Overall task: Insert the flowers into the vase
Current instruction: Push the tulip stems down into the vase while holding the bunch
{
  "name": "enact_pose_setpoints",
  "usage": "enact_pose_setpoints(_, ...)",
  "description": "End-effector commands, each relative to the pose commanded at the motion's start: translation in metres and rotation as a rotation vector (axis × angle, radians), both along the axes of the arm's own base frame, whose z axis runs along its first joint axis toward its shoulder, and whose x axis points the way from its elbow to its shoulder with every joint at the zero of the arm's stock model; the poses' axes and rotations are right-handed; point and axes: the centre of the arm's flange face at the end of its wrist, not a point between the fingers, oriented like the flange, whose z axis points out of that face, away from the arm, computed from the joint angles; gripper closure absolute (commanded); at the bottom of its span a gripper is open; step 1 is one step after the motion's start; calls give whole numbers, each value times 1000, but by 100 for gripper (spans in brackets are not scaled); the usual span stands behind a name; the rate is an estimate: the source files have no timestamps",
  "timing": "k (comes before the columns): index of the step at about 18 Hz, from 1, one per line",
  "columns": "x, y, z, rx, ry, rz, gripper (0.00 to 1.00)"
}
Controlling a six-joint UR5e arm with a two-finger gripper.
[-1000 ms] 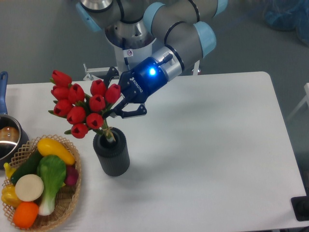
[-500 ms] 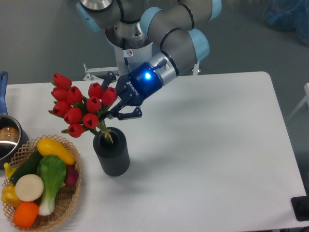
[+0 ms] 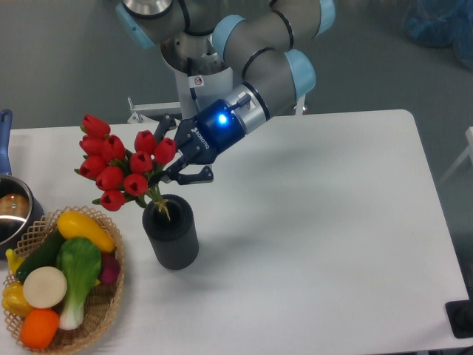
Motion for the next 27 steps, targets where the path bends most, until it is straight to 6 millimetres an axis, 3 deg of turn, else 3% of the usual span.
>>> enact_pose_setpoints(10, -15, 9, -25, 10, 29, -9, 70)
enact_pose_setpoints(22, -17, 9, -51, -34, 38, -17, 68)
enact_pose_setpoints(25, -18, 9, -56, -57, 47, -19, 65)
enact_pose_setpoints(27, -19, 9, -61, -72, 51, -21, 55)
